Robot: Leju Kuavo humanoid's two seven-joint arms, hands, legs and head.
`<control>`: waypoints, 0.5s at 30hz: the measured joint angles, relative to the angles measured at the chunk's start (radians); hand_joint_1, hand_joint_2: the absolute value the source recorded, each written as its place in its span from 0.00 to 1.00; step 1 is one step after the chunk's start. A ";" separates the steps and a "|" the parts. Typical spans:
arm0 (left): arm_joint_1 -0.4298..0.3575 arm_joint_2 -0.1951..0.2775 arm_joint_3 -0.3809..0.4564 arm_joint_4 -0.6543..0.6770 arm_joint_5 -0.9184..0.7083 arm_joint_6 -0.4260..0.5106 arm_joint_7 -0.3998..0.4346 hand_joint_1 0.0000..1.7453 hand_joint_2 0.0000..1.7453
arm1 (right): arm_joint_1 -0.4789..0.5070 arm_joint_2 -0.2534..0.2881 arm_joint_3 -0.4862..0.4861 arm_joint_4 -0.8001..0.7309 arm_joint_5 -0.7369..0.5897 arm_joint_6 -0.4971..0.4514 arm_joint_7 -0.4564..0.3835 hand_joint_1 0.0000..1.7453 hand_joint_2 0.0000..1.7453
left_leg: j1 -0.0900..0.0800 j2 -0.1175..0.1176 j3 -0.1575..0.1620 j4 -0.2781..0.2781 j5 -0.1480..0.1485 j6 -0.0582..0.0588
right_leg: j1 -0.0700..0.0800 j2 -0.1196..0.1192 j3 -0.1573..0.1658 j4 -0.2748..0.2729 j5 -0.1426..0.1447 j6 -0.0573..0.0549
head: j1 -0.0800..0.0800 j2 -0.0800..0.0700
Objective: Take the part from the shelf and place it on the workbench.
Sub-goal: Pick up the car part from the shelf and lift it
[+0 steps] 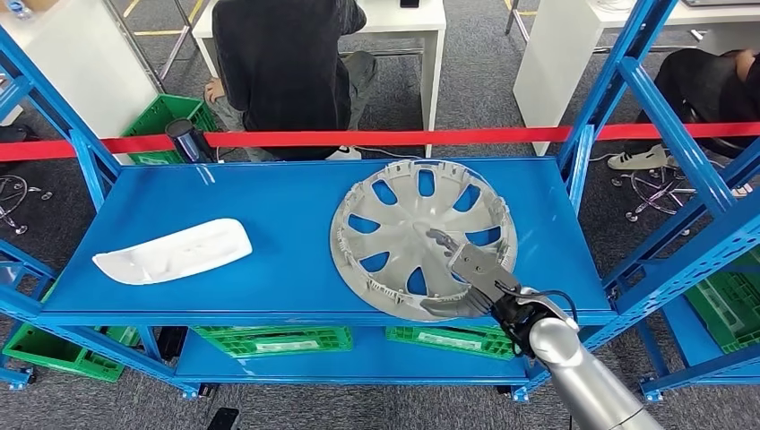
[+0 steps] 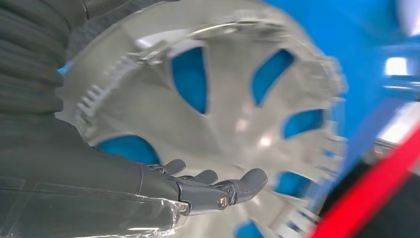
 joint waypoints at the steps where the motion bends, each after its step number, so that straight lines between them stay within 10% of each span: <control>1: 0.000 0.000 -0.001 0.000 -0.001 -0.001 0.000 0.00 0.00 | 0.000 -0.003 0.003 0.013 -0.001 0.000 0.000 0.00 1.00 | 0.000 0.000 0.002 -0.007 0.015 0.001 | 0.001 0.001 0.001 0.000 0.000 0.000 | 0.000 0.000; 5: -0.004 -0.002 -0.004 -0.002 -0.008 -0.006 0.007 0.00 0.00 | -0.005 -0.018 0.010 0.035 -0.004 0.000 0.000 0.00 1.00 | -0.006 -0.001 0.121 -0.250 0.125 0.028 | 0.006 0.006 0.005 -0.001 0.000 0.003 | 0.000 0.000; 10: -0.003 -0.009 -0.007 -0.005 -0.010 -0.010 0.017 0.00 0.00 | -0.007 -0.050 0.016 0.039 0.005 0.009 0.021 0.00 1.00 | -0.012 0.002 0.152 -0.312 0.137 0.049 | 0.008 0.004 -0.001 0.005 -0.006 0.022 | 0.001 0.000; 15: -0.003 -0.017 -0.013 -0.007 -0.010 -0.020 0.021 0.00 0.00 | -0.008 -0.071 0.033 0.045 0.016 0.019 0.031 0.00 1.00 | -0.013 0.004 0.164 -0.331 0.151 0.061 | 0.010 0.002 -0.128 0.270 -0.110 0.014 | 0.002 0.000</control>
